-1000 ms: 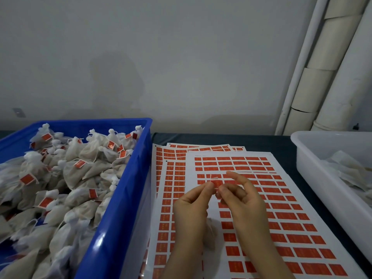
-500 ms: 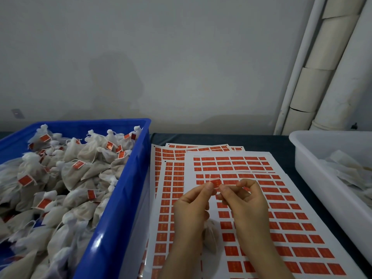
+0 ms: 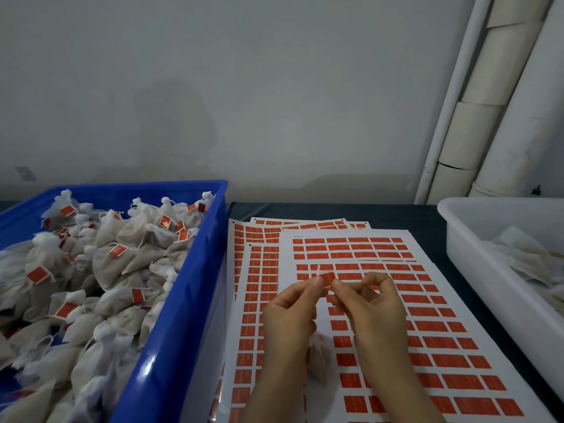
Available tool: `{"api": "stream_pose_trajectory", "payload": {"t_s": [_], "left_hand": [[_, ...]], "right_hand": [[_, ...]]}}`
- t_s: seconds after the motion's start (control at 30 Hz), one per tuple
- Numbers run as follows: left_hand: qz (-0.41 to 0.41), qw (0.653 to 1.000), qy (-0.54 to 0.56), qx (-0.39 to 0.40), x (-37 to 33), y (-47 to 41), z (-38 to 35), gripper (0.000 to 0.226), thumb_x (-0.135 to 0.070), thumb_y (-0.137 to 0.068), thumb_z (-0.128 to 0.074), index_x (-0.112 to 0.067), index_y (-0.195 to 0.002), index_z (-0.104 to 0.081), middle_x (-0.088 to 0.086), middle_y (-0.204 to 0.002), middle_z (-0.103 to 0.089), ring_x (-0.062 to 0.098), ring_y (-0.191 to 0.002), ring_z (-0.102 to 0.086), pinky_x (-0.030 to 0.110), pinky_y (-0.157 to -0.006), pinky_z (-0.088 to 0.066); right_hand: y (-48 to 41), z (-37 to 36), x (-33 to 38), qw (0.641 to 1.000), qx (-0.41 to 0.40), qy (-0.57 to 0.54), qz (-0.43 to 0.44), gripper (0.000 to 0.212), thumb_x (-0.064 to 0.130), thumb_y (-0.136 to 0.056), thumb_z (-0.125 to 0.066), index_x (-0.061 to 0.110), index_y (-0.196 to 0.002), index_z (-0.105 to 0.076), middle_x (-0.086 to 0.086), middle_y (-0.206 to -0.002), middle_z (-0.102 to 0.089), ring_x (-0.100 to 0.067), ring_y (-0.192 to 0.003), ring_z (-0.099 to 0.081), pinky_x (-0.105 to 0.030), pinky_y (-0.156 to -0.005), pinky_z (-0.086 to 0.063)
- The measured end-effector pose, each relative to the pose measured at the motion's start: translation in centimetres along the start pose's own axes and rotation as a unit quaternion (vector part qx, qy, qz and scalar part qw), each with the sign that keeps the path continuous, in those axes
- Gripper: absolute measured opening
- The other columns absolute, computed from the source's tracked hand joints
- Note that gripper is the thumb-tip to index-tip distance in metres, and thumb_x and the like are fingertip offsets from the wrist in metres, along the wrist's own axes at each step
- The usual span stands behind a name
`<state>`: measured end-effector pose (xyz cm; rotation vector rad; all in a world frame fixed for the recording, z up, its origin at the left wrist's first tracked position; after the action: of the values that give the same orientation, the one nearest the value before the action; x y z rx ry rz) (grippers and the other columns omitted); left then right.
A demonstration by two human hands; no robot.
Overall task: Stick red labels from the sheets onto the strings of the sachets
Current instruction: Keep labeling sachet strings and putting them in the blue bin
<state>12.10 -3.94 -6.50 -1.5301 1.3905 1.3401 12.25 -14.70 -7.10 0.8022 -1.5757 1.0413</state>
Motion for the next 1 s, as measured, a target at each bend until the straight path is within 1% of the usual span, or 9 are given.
{"api": "stream_pose_trajectory", "payload": {"t_s": [0.17, 0.33, 0.43, 0.57, 0.63, 0.73, 0.83, 0.9, 1.0], "left_hand": [[-0.011, 1.0, -0.002, 0.008, 0.07, -0.05, 0.06, 0.018, -0.033, -0.083, -0.066, -0.031, -0.067, -0.074, -0.012, -0.071, -0.071, 0.018, -0.08, -0.064, 0.019, -0.057, -0.047], [-0.024, 1.0, -0.005, 0.013, 0.12, -0.21, 0.15, 0.019, -0.031, -0.085, -0.064, -0.038, -0.07, -0.073, -0.007, -0.069, -0.069, 0.016, -0.071, -0.062, 0.016, -0.054, -0.051], [-0.033, 0.999, -0.002, 0.009, 0.1, -0.3, 0.27, 0.017, -0.032, -0.086, -0.062, -0.038, -0.073, -0.072, -0.006, -0.069, -0.069, 0.015, -0.065, -0.06, 0.019, -0.057, -0.051], [-0.042, 0.999, 0.006, 0.006, 0.24, -0.48, 0.41, 0.016, -0.035, -0.086, -0.062, -0.039, -0.074, -0.071, -0.008, -0.071, -0.07, 0.017, -0.072, -0.064, 0.023, -0.062, -0.052], [-0.044, 0.999, 0.003, 0.003, 0.35, -0.53, 0.39, 0.015, -0.036, -0.085, -0.063, -0.033, -0.073, -0.073, -0.009, -0.073, -0.071, 0.018, -0.076, -0.066, 0.025, -0.062, -0.052], [-0.053, 0.998, -0.014, 0.003, 0.4, -0.56, 0.28, 0.009, -0.034, -0.082, -0.066, -0.029, -0.08, -0.073, -0.013, -0.078, -0.072, 0.015, -0.077, -0.068, 0.019, -0.059, -0.053], [-0.045, 0.999, -0.003, 0.01, 0.4, -0.67, 0.26, 0.011, -0.031, -0.08, -0.069, -0.029, -0.09, -0.072, -0.015, -0.085, -0.073, 0.01, -0.081, -0.069, 0.02, -0.063, -0.056], [-0.049, 0.999, 0.001, 0.009, 0.44, -0.7, 0.33, 0.009, -0.03, -0.081, -0.068, -0.028, -0.089, -0.072, -0.014, -0.085, -0.073, 0.009, -0.081, -0.069, 0.02, -0.066, -0.055], [-0.063, 0.998, 0.009, 0.015, 0.39, -0.58, 0.32, 0.008, -0.031, -0.081, -0.067, -0.028, -0.085, -0.073, -0.013, -0.084, -0.073, 0.006, -0.082, -0.069, 0.015, -0.062, -0.052]], "right_hand": [[0.05, -0.06, 0.07, 1.0, -0.001, 0.01, 0.006, 0.024, 0.022, -0.075, -0.072, 0.024, -0.086, -0.051, 0.018, -0.072, -0.068, -0.004, -0.066, -0.067, -0.008, -0.051, -0.048], [0.18, -0.35, 0.17, 0.999, 0.019, 0.044, 0.021, 0.021, 0.024, -0.076, -0.071, 0.027, -0.086, -0.053, 0.02, -0.072, -0.066, 0.004, -0.072, -0.064, -0.003, -0.05, -0.043], [0.33, -0.66, 0.4, 0.997, 0.049, 0.061, 0.011, 0.02, 0.042, -0.071, -0.064, 0.034, -0.088, -0.058, 0.029, -0.076, -0.063, 0.008, -0.078, -0.061, -0.001, -0.055, -0.044], [0.52, -0.82, 0.81, 0.994, 0.074, 0.078, 0.017, 0.022, 0.05, -0.066, -0.056, 0.037, -0.082, -0.061, 0.039, -0.081, -0.061, 0.014, -0.083, -0.057, 0.0, -0.059, -0.044], [0.55, -0.63, 0.88, 0.995, 0.057, 0.077, 0.02, 0.02, 0.05, -0.066, -0.056, 0.036, -0.079, -0.061, 0.038, -0.079, -0.061, 0.014, -0.082, -0.058, 0.0, -0.055, -0.042], [0.57, -0.38, 0.85, 0.997, 0.038, 0.07, 0.016, 0.022, 0.053, -0.066, -0.054, 0.036, -0.078, -0.062, 0.036, -0.076, -0.063, 0.013, -0.078, -0.059, -0.001, -0.05, -0.041], [0.57, -0.32, 0.83, 0.998, 0.028, 0.055, 0.009, 0.018, 0.05, -0.069, -0.056, 0.034, -0.075, -0.063, 0.033, -0.072, -0.064, 0.012, -0.075, -0.06, -0.001, -0.048, -0.041], [0.53, -0.37, 0.76, 0.998, 0.031, 0.05, 0.01, 0.008, 0.039, -0.077, -0.059, 0.033, -0.074, -0.063, 0.031, -0.069, -0.064, 0.01, -0.072, -0.061, -0.001, -0.048, -0.041], [0.46, -0.34, 0.54, 0.999, 0.031, 0.043, 0.007, 0.006, 0.031, -0.081, -0.062, 0.031, -0.075, -0.063, 0.028, -0.07, -0.066, 0.007, -0.072, -0.062, -0.003, -0.049, -0.043]]}}
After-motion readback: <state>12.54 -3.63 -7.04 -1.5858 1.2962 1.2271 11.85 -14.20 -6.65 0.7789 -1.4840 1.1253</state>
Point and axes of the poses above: each hand's wrist, its own y-axis away from the middle knuckle, its own z-axis out of the back of the hand, x = y × z, the point moved 2 cm from there along -y, towards the middle knuckle
